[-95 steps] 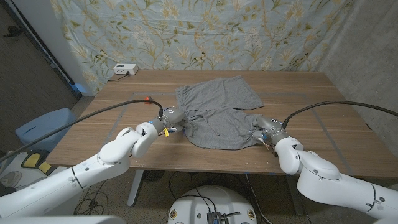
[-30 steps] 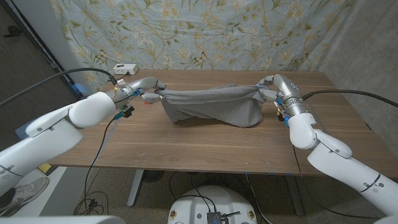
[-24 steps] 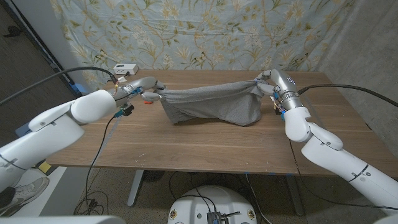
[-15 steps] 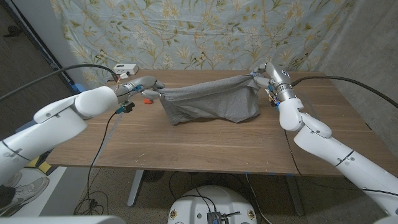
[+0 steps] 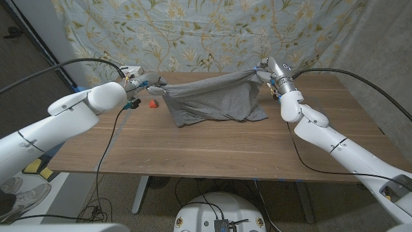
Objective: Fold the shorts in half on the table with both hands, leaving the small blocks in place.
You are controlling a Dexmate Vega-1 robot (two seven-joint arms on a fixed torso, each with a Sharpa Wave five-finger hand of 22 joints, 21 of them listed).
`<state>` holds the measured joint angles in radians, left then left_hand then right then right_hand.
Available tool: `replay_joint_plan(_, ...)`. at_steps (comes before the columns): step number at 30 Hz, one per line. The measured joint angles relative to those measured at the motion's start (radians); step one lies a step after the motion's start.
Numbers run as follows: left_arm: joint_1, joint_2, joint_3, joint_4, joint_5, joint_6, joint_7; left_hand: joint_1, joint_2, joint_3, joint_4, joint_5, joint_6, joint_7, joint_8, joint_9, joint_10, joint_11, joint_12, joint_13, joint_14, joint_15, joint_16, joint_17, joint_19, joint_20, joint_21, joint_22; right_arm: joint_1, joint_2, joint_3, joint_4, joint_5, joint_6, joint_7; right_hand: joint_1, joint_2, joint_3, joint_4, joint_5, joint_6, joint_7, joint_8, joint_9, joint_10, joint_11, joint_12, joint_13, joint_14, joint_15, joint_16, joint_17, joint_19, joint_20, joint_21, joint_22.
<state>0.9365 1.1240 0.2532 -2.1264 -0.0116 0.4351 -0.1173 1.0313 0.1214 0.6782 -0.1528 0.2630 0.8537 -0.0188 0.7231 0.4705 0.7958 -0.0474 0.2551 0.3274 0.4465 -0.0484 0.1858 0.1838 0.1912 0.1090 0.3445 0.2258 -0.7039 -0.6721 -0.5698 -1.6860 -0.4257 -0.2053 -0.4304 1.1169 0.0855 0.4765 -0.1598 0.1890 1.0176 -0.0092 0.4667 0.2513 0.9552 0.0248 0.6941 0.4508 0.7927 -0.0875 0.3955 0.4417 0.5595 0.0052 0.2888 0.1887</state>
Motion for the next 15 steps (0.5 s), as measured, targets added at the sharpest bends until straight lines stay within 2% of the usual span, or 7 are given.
replay_joint_plan(11,-0.117,-0.023,0.130,0.036,0.051,0.086,0.003,-0.018,0.003,0.015,0.001,0.008,-0.003,0.003,-0.015,-0.019,-0.005,0.003,-0.004,0.003,0.000,0.000,0.000,0.000,0.000,0.000,0.008,0.000,0.127,0.072,-0.077,0.181,-0.016,0.044,-0.001,-0.003,0.003,-0.002,0.002,-0.004,-0.012,-0.012,0.000,-0.006,-0.010,-0.018,-0.010,-0.017,0.000,0.000,0.008,0.025,0.005,-0.005,0.000,0.000)
replay_joint_plan(15,-0.152,-0.033,0.174,0.050,0.057,0.096,0.003,-0.030,0.004,0.019,0.005,0.008,-0.007,0.007,-0.016,-0.026,-0.012,-0.001,-0.008,0.005,0.000,0.000,0.000,0.000,0.000,0.000,0.008,0.000,0.139,0.080,-0.086,0.199,-0.020,0.065,-0.005,-0.008,0.008,-0.005,0.004,-0.004,-0.016,-0.016,0.000,-0.008,-0.013,-0.020,-0.014,-0.022,0.000,0.000,0.012,0.033,0.005,-0.005,0.000,0.000)
